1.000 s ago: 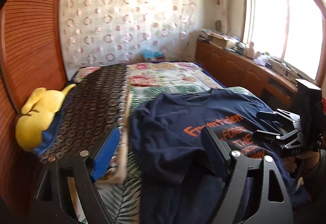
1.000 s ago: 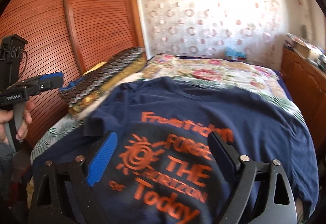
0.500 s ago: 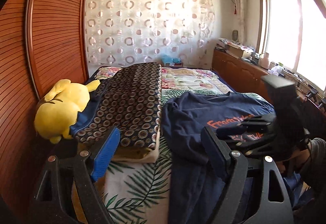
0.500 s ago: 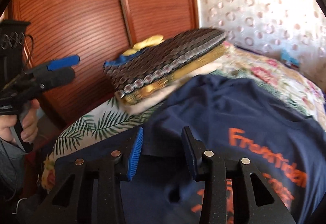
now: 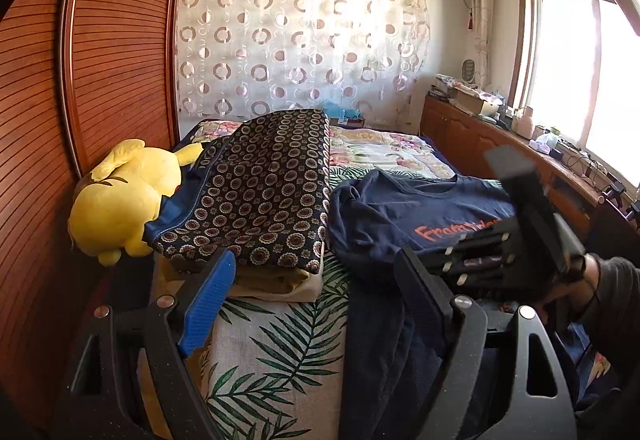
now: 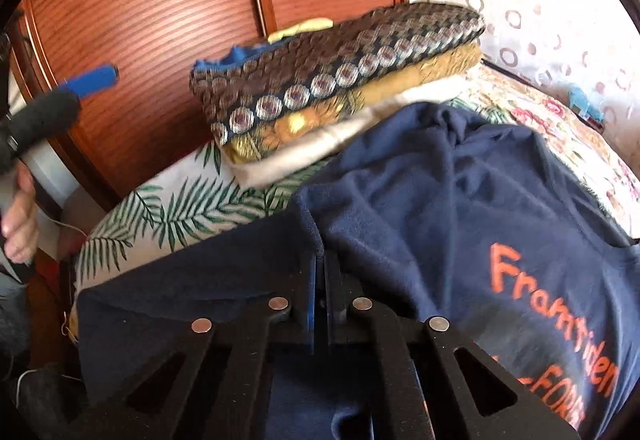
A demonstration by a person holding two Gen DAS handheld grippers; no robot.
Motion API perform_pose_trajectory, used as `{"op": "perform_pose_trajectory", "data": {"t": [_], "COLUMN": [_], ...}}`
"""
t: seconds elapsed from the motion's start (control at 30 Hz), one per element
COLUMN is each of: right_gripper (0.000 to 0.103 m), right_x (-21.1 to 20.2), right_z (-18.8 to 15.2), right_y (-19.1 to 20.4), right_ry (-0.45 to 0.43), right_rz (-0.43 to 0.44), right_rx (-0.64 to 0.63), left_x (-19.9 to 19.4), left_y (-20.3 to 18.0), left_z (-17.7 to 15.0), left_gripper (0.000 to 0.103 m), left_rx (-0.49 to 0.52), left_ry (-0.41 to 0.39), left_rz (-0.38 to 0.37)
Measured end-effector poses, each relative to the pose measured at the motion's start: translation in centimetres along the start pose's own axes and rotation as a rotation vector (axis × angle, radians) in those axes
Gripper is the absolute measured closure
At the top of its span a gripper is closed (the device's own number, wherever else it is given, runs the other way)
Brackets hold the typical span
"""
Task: Fold small clothes
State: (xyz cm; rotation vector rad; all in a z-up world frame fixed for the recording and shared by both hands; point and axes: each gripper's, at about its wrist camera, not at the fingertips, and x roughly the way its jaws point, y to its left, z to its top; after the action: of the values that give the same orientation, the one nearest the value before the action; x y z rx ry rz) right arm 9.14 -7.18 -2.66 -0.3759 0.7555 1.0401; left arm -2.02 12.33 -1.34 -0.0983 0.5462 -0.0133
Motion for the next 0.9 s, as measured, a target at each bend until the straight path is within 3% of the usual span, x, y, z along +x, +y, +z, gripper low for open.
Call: {"op": "perform_pose_trajectory", "data": {"t": [0.23, 0.33, 0.43, 0.5, 0.53, 0.57, 0.63, 0.9], "right_gripper": [0.100, 0.100, 0.097, 0.096, 0.088, 0.071, 0.059, 0.059], "right_x": [-4.6, -6.3, -7.2, -7.5, -7.5, -7.4, -7.6, -6.9], "right_z": [1.6, 1.6, 1.2, 0.7, 0.3, 0.1, -0.6, -2.9], "right_y": [-5.9, -9.7, -13.7, -14.8, -15.2, -15.3, -15.1, -11.7], "right_ry": [-0.120, -0.148, -0.149, -0.146, -0.145, -0.146, -0.157, -0.135], "right_rz": [-0.063, -0.178, -0.365, -0.415, -0.411, -0.408, -0.399, -0.268], "right_rx": [0.123, 0.214, 0.301, 0.317, 0.317, 0.321, 0.328, 0.253], "left_x": [0.3, 0.5, 0.8, 1.2, 1.3, 1.5, 1.9, 2.9], "left_y": [-0.9, -1.1, -1.7, -2.1, -2.3, -2.6, -3.0, -4.3], "left_z": [-0.1, -0.1, -0.2, -0.4, -0.4, -0.5, -0.6, -0.8], "left_gripper": [0.021, 0.021, 0.021, 0.021, 0.021, 0.021, 0.021, 0.021], "left_rx": [0.002, 0.006, 0.010, 0.013, 0.017, 0.021, 0.027, 0.037], "left_ry": [0.008, 0.012, 0.019, 0.027, 0.031, 0.035, 0.045, 0.066], "left_rz": [-0.018, -0.026, -0.034, -0.043, -0.047, -0.049, -0.056, -0.075]}}
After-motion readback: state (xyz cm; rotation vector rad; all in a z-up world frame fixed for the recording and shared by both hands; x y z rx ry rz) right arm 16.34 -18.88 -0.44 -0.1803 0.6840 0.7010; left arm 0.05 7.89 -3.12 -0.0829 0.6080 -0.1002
